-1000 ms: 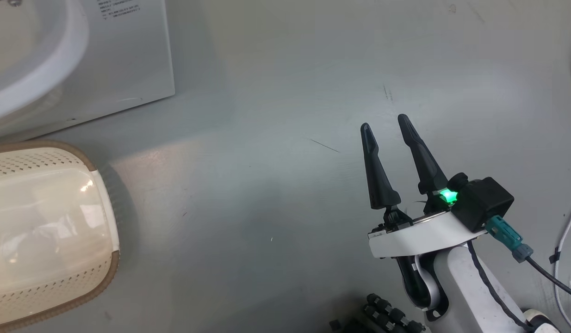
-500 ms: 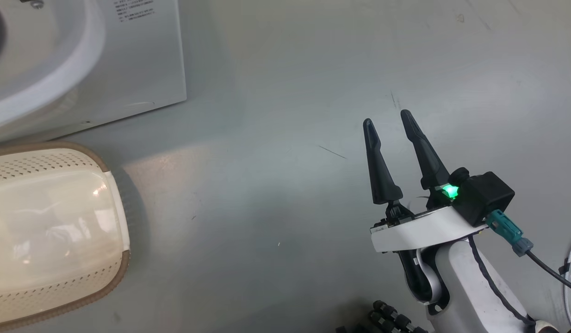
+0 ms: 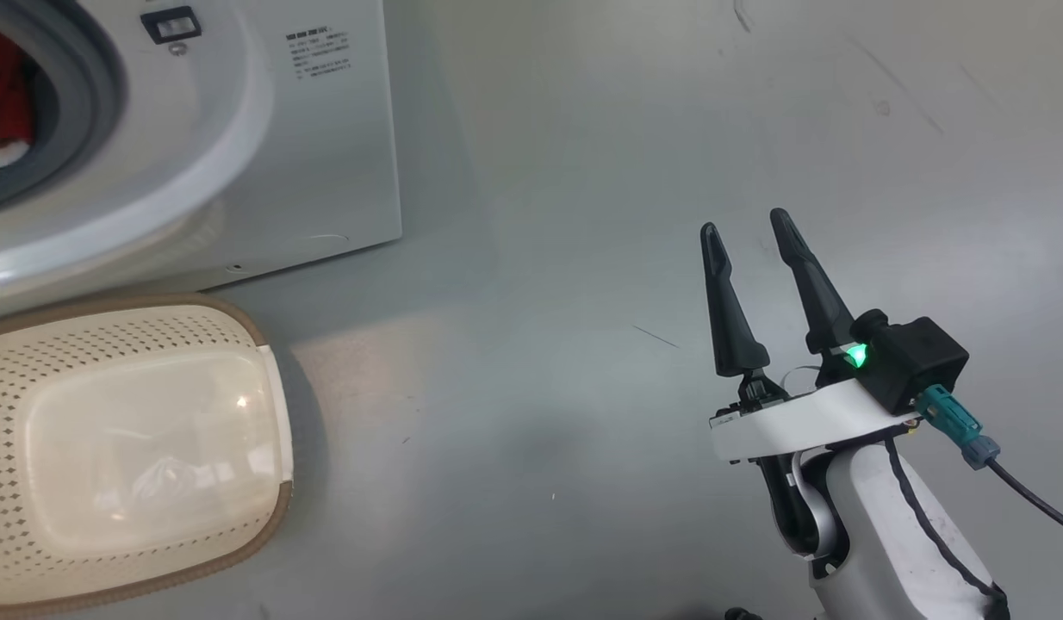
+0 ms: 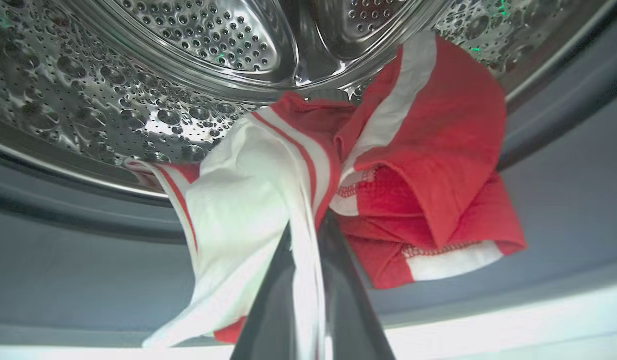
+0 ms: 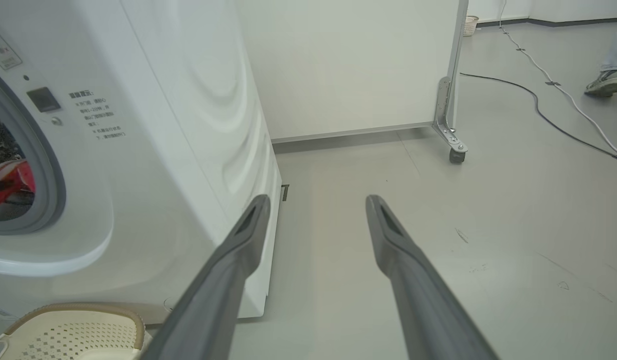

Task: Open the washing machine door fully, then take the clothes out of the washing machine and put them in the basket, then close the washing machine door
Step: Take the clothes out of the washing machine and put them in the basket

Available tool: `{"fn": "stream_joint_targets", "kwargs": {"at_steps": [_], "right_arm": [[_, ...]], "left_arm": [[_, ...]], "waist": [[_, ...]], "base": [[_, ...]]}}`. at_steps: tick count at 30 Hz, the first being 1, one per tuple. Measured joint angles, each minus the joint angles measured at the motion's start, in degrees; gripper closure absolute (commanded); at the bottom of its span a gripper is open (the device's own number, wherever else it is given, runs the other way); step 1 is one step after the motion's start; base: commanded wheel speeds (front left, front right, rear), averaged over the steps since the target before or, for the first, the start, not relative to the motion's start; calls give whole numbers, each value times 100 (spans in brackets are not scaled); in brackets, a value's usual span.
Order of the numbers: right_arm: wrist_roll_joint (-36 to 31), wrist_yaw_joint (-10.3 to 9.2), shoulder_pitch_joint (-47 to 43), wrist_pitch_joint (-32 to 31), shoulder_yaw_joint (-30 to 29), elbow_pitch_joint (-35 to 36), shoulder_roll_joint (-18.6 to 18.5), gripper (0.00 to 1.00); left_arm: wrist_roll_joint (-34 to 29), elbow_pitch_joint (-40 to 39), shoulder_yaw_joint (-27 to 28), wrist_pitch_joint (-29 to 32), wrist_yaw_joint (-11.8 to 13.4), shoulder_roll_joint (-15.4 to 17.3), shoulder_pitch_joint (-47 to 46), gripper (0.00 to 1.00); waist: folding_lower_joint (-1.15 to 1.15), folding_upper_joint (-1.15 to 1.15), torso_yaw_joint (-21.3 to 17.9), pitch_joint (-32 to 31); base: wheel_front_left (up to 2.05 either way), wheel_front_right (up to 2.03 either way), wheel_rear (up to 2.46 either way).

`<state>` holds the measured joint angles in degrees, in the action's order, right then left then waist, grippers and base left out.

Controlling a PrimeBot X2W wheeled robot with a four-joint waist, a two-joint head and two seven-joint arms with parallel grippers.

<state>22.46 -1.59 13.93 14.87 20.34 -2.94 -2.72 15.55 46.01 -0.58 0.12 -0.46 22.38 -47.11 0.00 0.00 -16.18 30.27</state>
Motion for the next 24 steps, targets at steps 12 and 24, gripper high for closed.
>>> {"fn": "stream_joint_targets", "kwargs": {"at_steps": [12,24], "right_arm": [[-41,96,-183,0,-216,-268,-46,0],[-41,202,-655,0,-333,-527,-159,0]], "left_arm": [[120,192,-163,-806,-394,-447,689,100],[253,255,-313,-1355,-542,-783,1510,100]], "waist": [[0,0,383,-784],[0,0,738,-1625]], "base": [[0,0,0],[0,0,0]]}}
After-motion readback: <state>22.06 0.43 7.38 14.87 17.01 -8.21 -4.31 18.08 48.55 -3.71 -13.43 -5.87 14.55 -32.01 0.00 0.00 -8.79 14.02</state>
